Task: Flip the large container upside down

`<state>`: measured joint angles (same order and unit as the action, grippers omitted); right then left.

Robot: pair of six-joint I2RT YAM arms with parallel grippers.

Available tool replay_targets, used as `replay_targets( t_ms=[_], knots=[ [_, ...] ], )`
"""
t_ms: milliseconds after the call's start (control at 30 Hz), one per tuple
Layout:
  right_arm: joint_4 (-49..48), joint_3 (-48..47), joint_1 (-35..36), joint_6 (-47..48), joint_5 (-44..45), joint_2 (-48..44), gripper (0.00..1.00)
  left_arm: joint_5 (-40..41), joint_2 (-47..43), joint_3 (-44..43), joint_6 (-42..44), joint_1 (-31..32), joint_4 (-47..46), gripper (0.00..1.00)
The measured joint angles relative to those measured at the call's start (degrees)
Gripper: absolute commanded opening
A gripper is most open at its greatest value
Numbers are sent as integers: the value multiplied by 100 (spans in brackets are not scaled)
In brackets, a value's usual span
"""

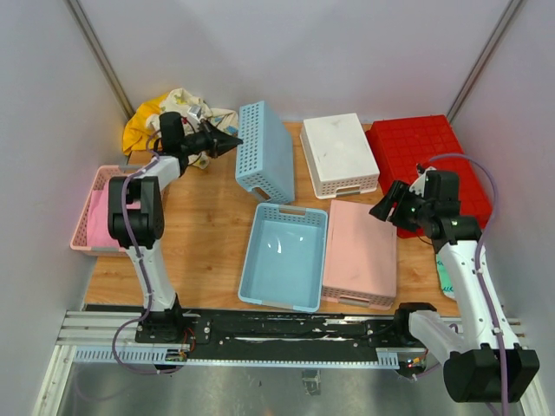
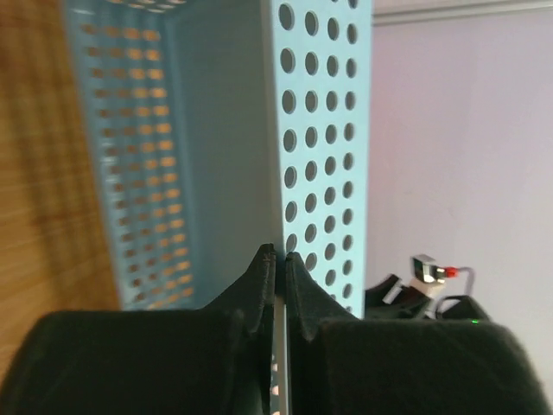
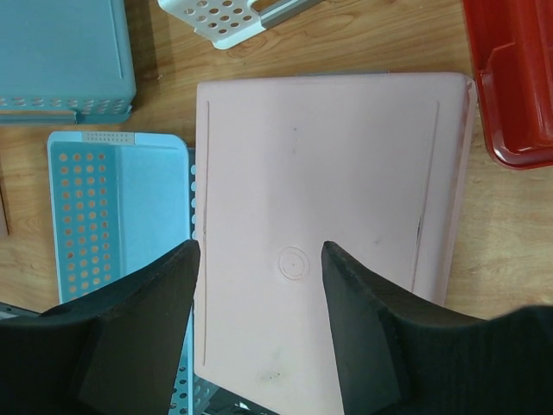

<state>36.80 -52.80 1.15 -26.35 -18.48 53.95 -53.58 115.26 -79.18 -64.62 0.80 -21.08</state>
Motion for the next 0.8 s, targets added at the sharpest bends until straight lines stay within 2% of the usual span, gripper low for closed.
replay_targets(
  t_ms=[100, 233, 367, 467, 567, 700, 800],
  knots=[
    [-2, 0, 66, -50, 68, 17, 60, 66, 22, -129, 673, -199, 730, 31],
    [-2, -4, 234, -90, 109, 92, 60, 498, 313, -568, 1759, -203, 1980, 69],
    [13, -28, 350, -116, 179, 133, 60, 1102, 608, -979, 2527, -162, 3132, 92],
    [35, -76, 396, -142, 234, 131, 60, 1786, 643, -1373, 3034, -151, 3965, 98],
    [59, -92, 413, -168, 304, 109, 61, 2623, 463, -1644, 3405, -146, 4463, 99],
    [85, -92, 415, -175, 415, 98, 62, 3700, -396, -1545, 3790, -87, 4942, 99],
    [87, -94, 415, -175, 529, 107, 63, 4494, -1456, -1152, 4048, 262, 5058, 99]
  ],
)
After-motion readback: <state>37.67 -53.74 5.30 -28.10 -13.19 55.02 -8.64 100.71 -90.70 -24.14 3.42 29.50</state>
